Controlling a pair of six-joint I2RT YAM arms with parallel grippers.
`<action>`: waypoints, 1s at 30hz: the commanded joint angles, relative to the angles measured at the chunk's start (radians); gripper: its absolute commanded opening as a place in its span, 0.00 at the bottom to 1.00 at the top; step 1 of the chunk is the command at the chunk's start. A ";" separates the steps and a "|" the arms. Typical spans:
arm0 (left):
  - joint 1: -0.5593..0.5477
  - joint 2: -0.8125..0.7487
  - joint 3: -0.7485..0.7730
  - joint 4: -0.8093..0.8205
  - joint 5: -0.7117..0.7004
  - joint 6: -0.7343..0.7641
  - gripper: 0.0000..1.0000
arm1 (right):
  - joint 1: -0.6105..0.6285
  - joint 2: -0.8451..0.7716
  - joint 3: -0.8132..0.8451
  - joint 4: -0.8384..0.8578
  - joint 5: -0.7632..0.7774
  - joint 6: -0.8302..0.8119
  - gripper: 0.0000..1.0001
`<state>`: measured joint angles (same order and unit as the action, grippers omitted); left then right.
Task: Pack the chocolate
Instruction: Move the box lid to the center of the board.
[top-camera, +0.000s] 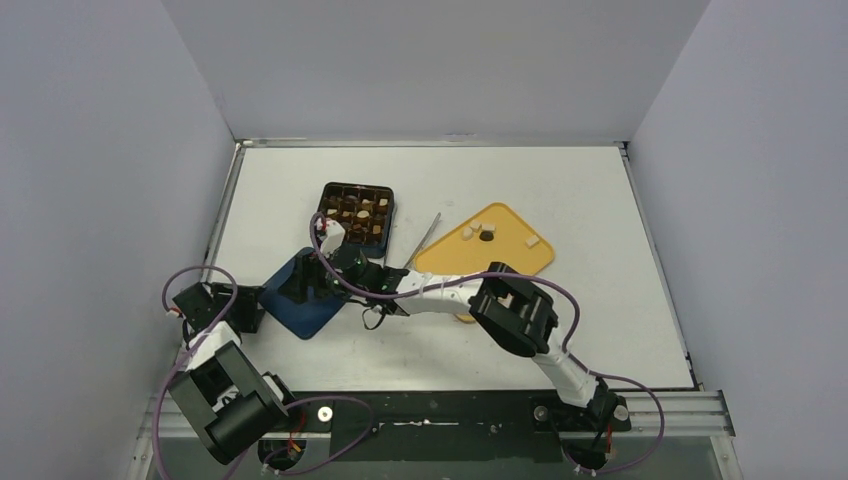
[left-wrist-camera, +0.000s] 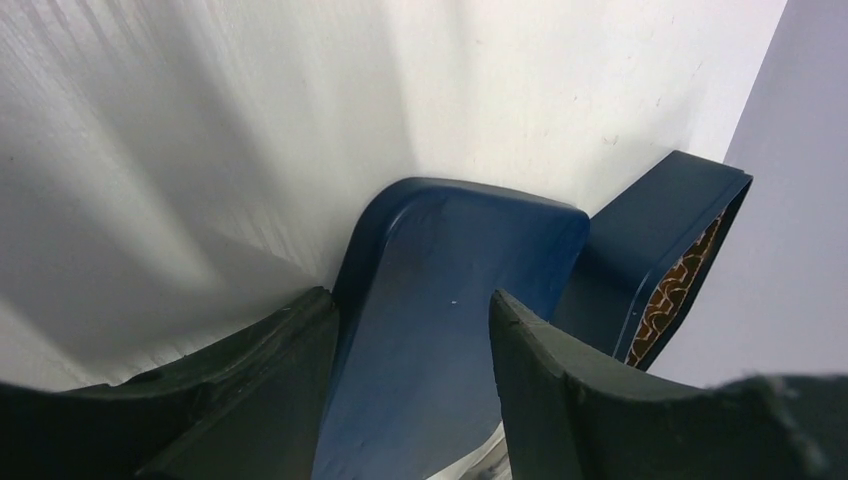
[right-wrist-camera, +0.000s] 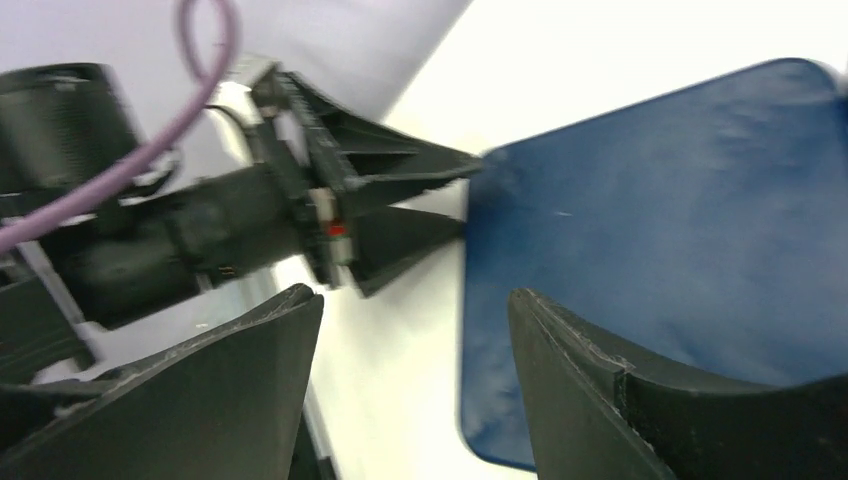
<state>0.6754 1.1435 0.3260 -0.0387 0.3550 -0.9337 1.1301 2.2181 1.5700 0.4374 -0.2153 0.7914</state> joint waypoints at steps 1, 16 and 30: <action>-0.005 -0.022 0.016 -0.136 -0.077 0.042 0.58 | -0.015 -0.099 0.006 -0.244 0.223 -0.172 0.69; -0.036 -0.030 0.050 -0.187 -0.160 0.078 0.78 | -0.098 0.044 0.127 -0.417 0.223 -0.238 0.76; -0.115 -0.033 0.053 -0.216 -0.272 0.039 0.77 | -0.078 0.193 0.290 -0.541 0.097 -0.235 0.75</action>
<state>0.5640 1.0805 0.3916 -0.1982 0.1497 -0.8940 1.0344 2.3829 1.8095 -0.0277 -0.0654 0.5606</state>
